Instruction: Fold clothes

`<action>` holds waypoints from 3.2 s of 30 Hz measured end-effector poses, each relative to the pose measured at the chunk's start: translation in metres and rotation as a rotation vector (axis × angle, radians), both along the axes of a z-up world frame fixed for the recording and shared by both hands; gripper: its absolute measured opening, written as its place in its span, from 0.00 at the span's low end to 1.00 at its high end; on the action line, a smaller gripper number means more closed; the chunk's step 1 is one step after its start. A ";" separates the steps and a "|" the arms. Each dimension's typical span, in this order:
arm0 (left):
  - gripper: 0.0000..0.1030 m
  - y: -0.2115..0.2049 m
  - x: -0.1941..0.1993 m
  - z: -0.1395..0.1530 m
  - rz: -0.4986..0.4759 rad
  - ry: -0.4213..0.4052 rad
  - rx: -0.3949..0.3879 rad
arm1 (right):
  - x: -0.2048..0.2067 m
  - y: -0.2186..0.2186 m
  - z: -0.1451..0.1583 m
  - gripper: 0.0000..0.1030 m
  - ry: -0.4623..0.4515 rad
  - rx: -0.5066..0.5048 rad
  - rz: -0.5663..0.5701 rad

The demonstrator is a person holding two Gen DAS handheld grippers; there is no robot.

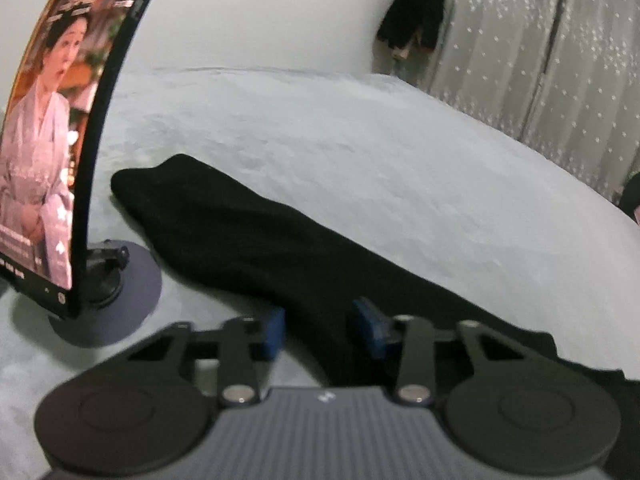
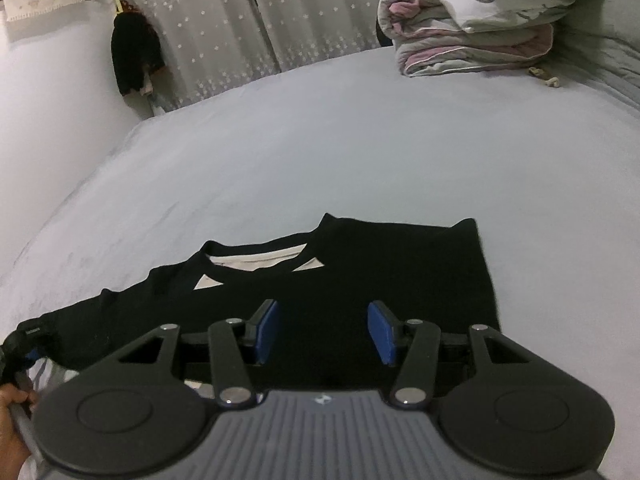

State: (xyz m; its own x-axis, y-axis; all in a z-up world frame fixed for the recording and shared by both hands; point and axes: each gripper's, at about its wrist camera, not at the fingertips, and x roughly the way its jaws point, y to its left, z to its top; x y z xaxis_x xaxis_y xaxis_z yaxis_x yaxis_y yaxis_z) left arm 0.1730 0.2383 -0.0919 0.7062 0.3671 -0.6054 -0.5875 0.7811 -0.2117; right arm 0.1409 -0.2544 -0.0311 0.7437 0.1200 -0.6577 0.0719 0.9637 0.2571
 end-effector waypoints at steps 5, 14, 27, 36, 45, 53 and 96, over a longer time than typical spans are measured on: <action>0.10 -0.003 -0.006 0.013 -0.036 -0.078 -0.013 | 0.006 0.006 -0.003 0.49 0.004 0.016 0.011; 0.09 -0.010 -0.028 0.044 -0.222 -0.347 -0.163 | 0.007 0.012 -0.001 0.49 -0.003 0.039 0.028; 0.09 -0.069 -0.040 0.072 -0.566 -0.483 -0.234 | 0.002 0.007 0.005 0.49 -0.020 0.069 0.022; 0.09 -0.149 -0.043 0.066 -0.774 -0.431 -0.226 | -0.002 0.000 0.005 0.49 -0.020 0.085 0.004; 0.10 -0.207 -0.022 0.028 -0.950 -0.194 -0.181 | 0.002 -0.001 -0.003 0.49 0.005 0.091 0.008; 0.37 -0.216 -0.020 0.006 -1.030 -0.060 -0.184 | 0.010 0.021 -0.009 0.49 0.023 0.095 0.083; 0.64 0.012 -0.052 0.037 -0.503 0.167 -0.307 | 0.033 0.298 -0.051 0.49 -0.074 -0.479 0.676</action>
